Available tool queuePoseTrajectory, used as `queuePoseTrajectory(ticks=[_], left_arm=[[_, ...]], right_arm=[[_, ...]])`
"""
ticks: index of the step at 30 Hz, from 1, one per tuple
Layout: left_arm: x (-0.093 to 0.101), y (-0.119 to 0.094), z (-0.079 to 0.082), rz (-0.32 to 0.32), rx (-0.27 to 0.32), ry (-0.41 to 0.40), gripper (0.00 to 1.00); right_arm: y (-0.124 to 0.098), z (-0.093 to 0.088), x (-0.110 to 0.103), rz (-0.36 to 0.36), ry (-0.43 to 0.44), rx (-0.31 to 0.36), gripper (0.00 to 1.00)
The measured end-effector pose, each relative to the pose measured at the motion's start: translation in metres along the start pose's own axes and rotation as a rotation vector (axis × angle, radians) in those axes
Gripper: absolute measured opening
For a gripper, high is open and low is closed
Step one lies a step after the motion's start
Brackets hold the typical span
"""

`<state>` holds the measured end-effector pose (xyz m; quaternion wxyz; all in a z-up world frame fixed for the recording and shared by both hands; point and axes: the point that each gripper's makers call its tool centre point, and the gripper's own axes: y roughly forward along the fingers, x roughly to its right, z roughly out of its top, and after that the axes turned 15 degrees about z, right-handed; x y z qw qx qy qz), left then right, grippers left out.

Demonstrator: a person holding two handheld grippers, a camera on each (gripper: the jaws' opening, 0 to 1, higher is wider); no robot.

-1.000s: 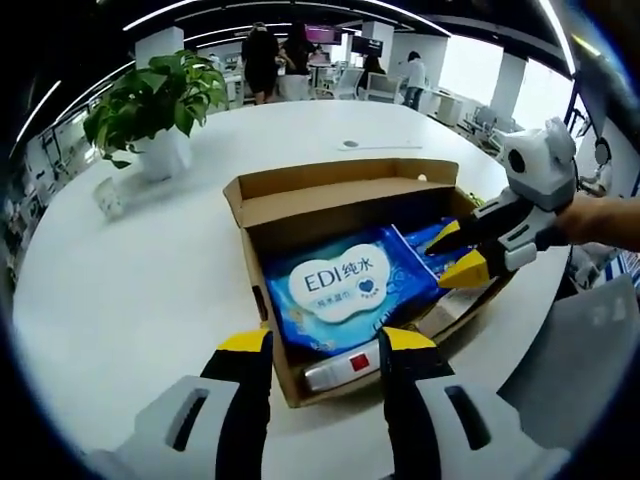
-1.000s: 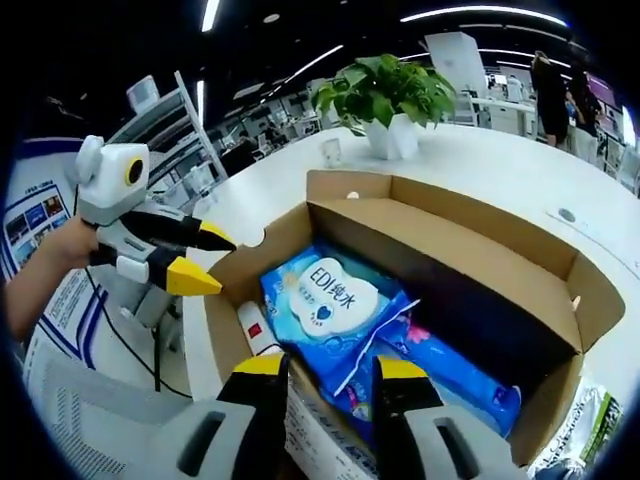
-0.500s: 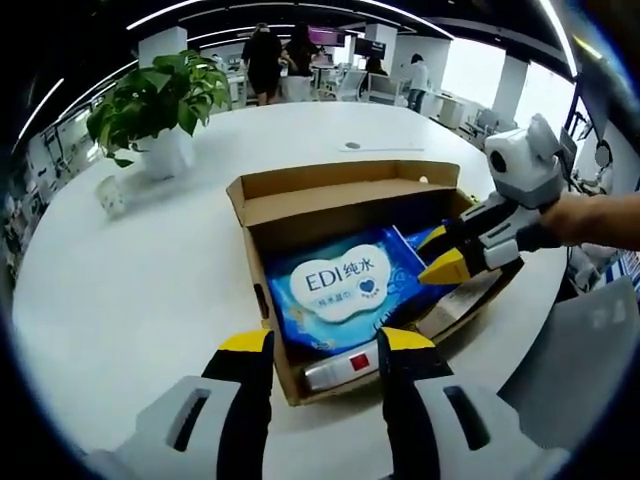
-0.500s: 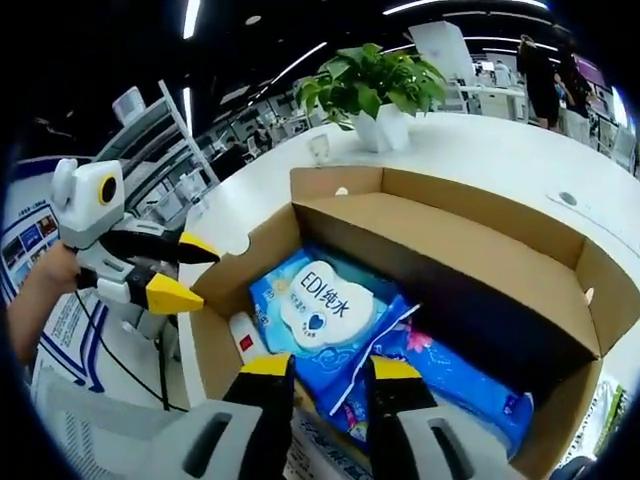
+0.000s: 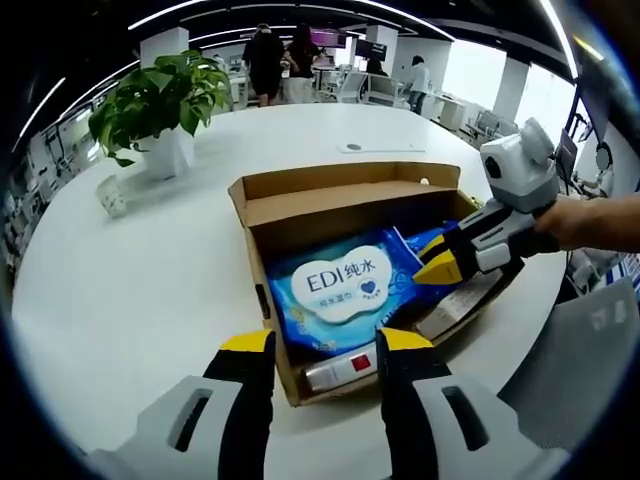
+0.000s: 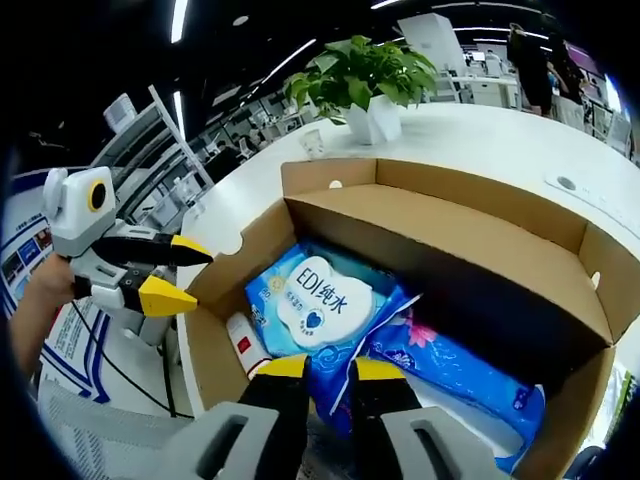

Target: Operate the shoe box by opening the lid, removing the specified soft item, and placing it in the target area until the item is outside and the box remains undamaged.

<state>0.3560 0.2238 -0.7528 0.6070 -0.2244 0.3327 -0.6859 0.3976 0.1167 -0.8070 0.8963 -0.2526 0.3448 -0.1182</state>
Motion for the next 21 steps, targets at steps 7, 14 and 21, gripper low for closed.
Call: queuePoseTrajectory(ticks=[7,14,21], left_arm=[[0.001,0.001,0.002,0.002,-0.002,0.003,0.41],[0.003,0.004,0.003,-0.002,-0.007,0.015,0.40],[0.009,0.007,0.002,-0.010,-0.024,0.036,0.40]], right_arm=[[-0.006,0.000,0.003,-0.019,-0.009,0.001,0.00],[-0.017,0.001,0.002,-0.013,-0.022,0.013,0.00],[-0.021,0.001,0.003,-0.001,0.013,0.030,0.00]])
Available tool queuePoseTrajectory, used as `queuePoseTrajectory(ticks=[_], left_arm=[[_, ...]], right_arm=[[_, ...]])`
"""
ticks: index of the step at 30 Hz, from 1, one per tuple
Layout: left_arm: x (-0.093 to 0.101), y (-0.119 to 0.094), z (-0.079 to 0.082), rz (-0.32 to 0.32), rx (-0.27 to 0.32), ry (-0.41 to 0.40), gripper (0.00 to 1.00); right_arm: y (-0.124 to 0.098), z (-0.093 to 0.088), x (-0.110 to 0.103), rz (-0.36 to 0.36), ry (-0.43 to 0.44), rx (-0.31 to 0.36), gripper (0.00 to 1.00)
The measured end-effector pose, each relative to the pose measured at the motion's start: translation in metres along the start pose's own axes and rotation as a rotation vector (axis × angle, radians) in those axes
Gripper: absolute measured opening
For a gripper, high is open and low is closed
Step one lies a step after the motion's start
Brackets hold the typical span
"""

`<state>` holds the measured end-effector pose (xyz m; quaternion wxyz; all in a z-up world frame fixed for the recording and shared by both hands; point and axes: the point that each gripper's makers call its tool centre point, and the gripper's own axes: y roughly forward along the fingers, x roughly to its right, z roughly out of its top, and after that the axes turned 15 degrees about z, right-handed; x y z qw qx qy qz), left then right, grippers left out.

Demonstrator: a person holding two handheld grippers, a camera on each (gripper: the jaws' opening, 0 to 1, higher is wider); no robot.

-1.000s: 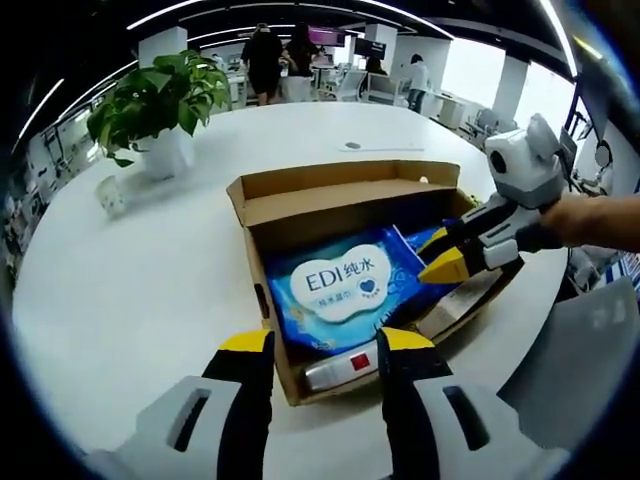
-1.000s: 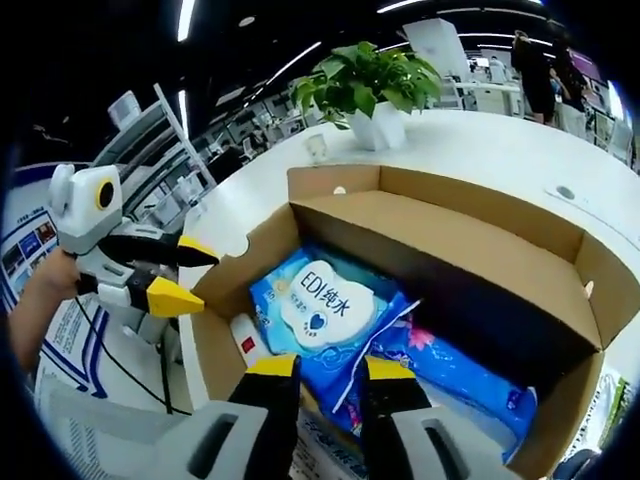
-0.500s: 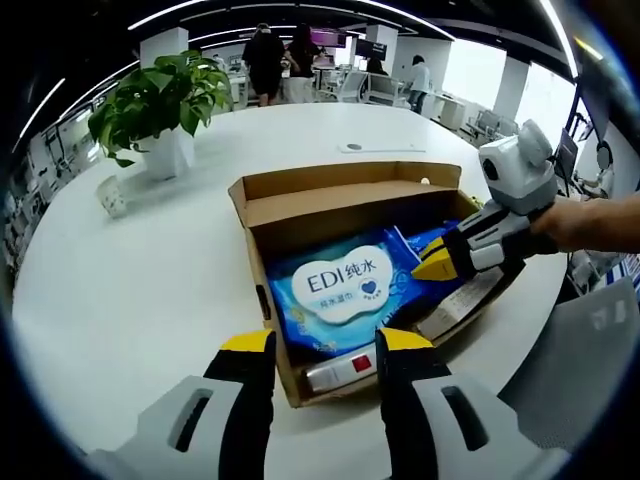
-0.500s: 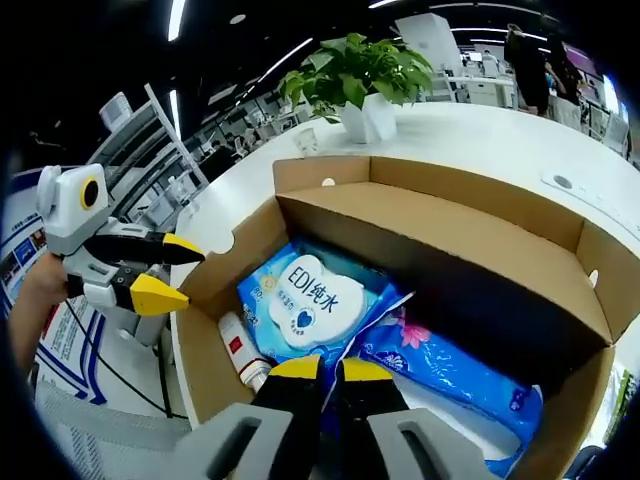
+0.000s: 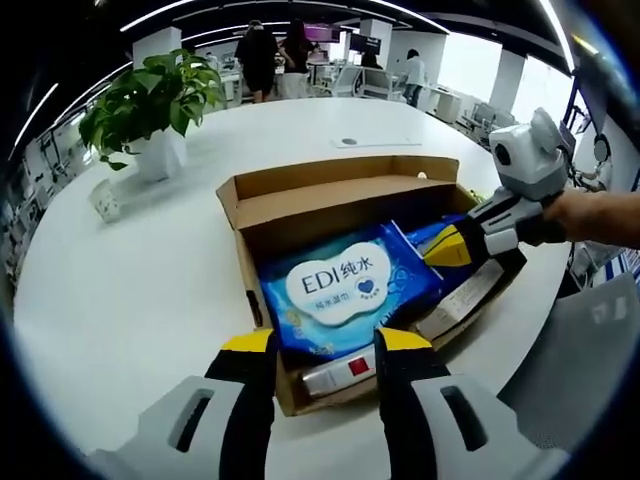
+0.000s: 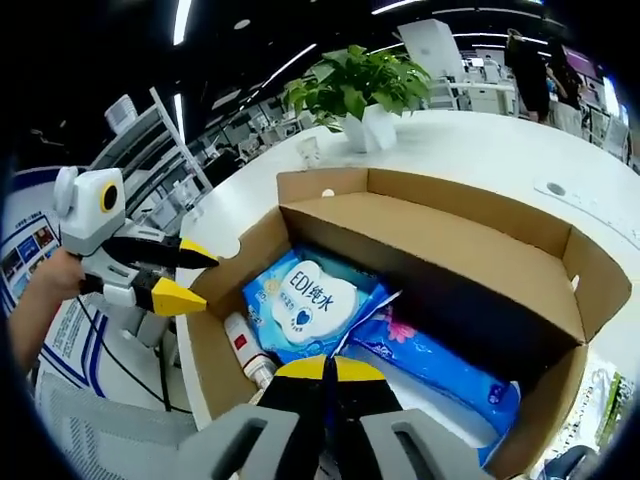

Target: Operate the shoe box by opening the lid, removing the specified soft item, and placing it in the target area until the item is outside and the box remains undamaged.

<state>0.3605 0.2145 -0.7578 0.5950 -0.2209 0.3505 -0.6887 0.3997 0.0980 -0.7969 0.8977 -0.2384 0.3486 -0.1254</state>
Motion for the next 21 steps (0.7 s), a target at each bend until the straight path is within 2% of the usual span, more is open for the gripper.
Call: queuePoseTrajectory(ticks=[4,7,17,21], left_arm=[[0.000,-0.001,0.000,-0.002,0.001,0.000,0.40],[-0.001,-0.003,0.001,-0.001,0.004,-0.004,0.40],[-0.005,-0.005,0.000,0.005,0.004,-0.013,0.40],[-0.005,-0.004,0.000,0.007,0.002,-0.014,0.40]], right_arm=[[0.003,0.000,0.002,-0.008,0.015,0.000,0.00],[0.007,0.003,0.000,0.015,0.043,0.016,0.01],[0.022,-0.001,0.003,0.002,0.063,0.005,0.03],[0.020,-0.001,0.003,-0.013,0.053,0.000,0.00]])
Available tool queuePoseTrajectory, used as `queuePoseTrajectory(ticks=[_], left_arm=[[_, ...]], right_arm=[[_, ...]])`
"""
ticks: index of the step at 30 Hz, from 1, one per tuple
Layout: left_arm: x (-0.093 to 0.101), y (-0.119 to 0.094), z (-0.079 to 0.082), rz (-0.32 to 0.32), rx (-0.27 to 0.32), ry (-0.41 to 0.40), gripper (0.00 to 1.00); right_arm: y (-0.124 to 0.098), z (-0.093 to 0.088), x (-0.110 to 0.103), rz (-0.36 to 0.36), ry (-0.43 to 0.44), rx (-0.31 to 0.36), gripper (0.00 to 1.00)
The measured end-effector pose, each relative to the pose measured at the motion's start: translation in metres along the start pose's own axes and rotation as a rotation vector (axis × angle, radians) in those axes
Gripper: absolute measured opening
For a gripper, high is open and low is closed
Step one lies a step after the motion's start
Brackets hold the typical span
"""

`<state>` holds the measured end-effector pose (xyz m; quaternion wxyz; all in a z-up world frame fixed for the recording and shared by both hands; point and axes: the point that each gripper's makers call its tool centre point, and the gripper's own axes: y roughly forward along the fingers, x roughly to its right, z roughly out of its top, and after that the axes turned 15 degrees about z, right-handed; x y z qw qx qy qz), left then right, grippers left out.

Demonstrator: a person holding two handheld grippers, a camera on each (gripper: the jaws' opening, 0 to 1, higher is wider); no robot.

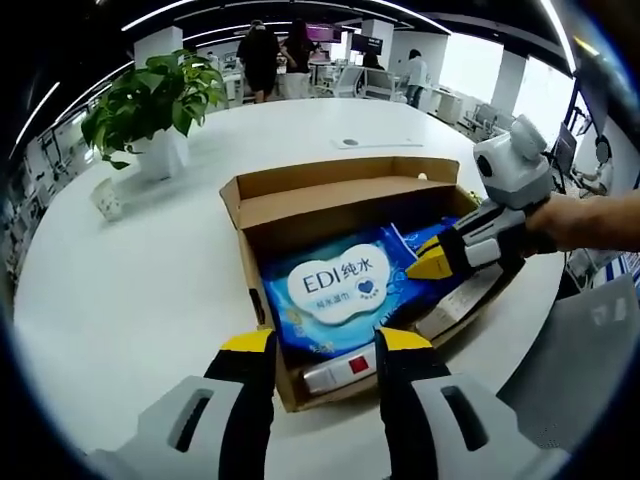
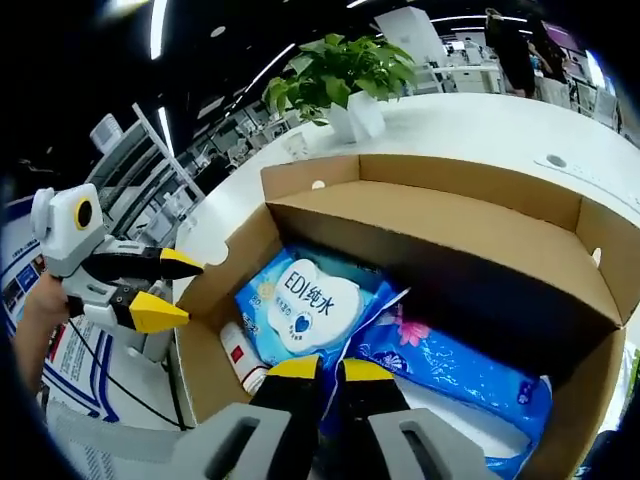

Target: Operate the shoe box by opening the lid, removing the specified soft item, and placing it in the target area until the item is outside and the box remains undamaged.

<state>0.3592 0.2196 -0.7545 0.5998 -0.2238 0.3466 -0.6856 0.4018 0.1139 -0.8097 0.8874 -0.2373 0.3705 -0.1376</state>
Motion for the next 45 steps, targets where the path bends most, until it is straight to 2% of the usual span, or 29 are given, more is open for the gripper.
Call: queuePoseTrajectory(ticks=[6,14,24,32,40,45], left_arm=[[0.002,0.001,0.001,-0.004,0.000,0.004,0.40],[0.005,0.005,-0.001,-0.006,-0.011,0.019,0.40],[0.008,0.010,0.003,-0.014,-0.019,0.032,0.39],[0.012,0.023,0.003,-0.026,-0.043,0.050,0.39],[0.018,0.039,0.002,-0.038,-0.079,0.045,0.31],[0.027,0.048,0.002,-0.047,-0.105,0.057,0.32]], right_arm=[[-0.006,0.004,-0.003,-0.007,-0.047,0.005,0.00],[-0.021,0.012,-0.008,-0.010,-0.062,0.049,0.00],[-0.036,0.014,-0.007,-0.024,-0.064,0.078,0.00],[-0.043,0.010,-0.006,-0.028,-0.079,0.075,0.00],[-0.053,0.006,-0.002,-0.047,-0.097,0.068,0.00],[-0.060,0.005,0.001,-0.061,-0.102,0.069,0.00]])
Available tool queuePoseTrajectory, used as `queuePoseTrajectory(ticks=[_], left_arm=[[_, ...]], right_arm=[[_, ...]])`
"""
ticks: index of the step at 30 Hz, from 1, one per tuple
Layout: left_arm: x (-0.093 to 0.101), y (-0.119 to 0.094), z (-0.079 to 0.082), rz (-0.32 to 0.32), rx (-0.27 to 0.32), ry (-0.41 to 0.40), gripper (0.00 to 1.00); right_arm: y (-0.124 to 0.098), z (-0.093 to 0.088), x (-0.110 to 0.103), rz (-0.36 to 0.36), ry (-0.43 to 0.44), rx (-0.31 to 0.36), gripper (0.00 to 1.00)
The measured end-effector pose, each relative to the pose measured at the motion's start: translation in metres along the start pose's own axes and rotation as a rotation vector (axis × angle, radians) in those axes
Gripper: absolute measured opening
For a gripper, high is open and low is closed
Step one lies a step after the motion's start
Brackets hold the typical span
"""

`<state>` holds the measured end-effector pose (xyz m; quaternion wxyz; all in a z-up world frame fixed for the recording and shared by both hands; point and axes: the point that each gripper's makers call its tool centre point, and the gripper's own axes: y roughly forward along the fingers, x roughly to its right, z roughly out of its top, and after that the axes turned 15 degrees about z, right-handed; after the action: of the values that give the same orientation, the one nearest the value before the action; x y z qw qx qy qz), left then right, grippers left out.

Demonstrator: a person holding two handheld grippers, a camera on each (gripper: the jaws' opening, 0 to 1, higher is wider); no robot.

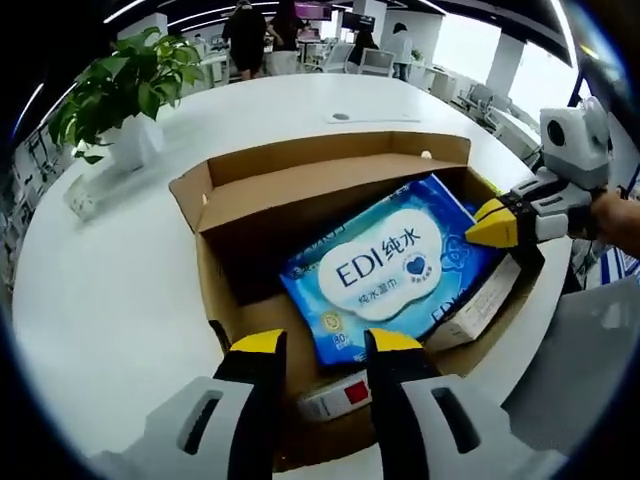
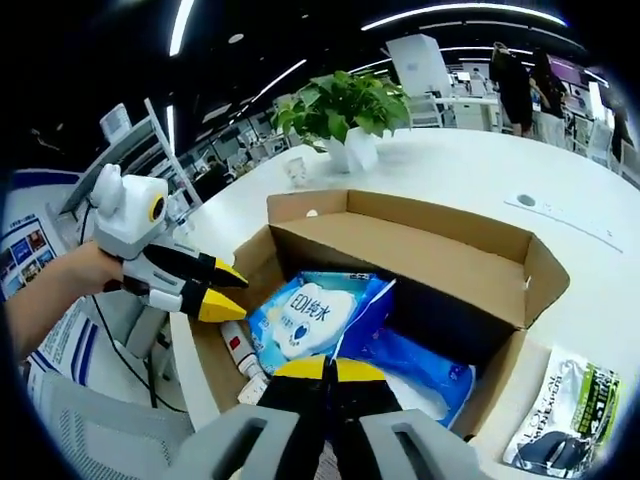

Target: Operate the shoe box by opening the lid, removing the specified soft item, and placing it in the target area until the item is outside and the box remains undamaged.

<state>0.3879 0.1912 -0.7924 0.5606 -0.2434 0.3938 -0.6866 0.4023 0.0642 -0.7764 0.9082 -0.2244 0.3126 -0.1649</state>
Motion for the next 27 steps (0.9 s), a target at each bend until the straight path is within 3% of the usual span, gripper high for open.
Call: queuePoseTrajectory(ticks=[9,15,19,24,27], left_arm=[[0.007,0.016,-0.009,-0.011,-0.077,-0.004,0.29],[0.009,0.023,-0.020,-0.013,-0.127,-0.016,0.16],[0.013,0.023,-0.020,-0.033,-0.129,-0.053,0.09],[0.007,0.021,-0.017,-0.007,-0.115,-0.045,0.00],[0.006,0.020,-0.017,-0.014,-0.117,-0.058,0.00]], right_arm=[[-0.006,-0.001,0.002,-0.008,-0.005,0.005,0.00],[-0.007,-0.002,0.003,-0.008,-0.002,0.008,0.00],[-0.007,-0.002,0.002,-0.005,0.000,0.013,0.00],[-0.008,-0.002,0.002,-0.005,0.004,0.016,0.00],[-0.008,-0.002,0.002,-0.005,0.005,0.018,0.00]])
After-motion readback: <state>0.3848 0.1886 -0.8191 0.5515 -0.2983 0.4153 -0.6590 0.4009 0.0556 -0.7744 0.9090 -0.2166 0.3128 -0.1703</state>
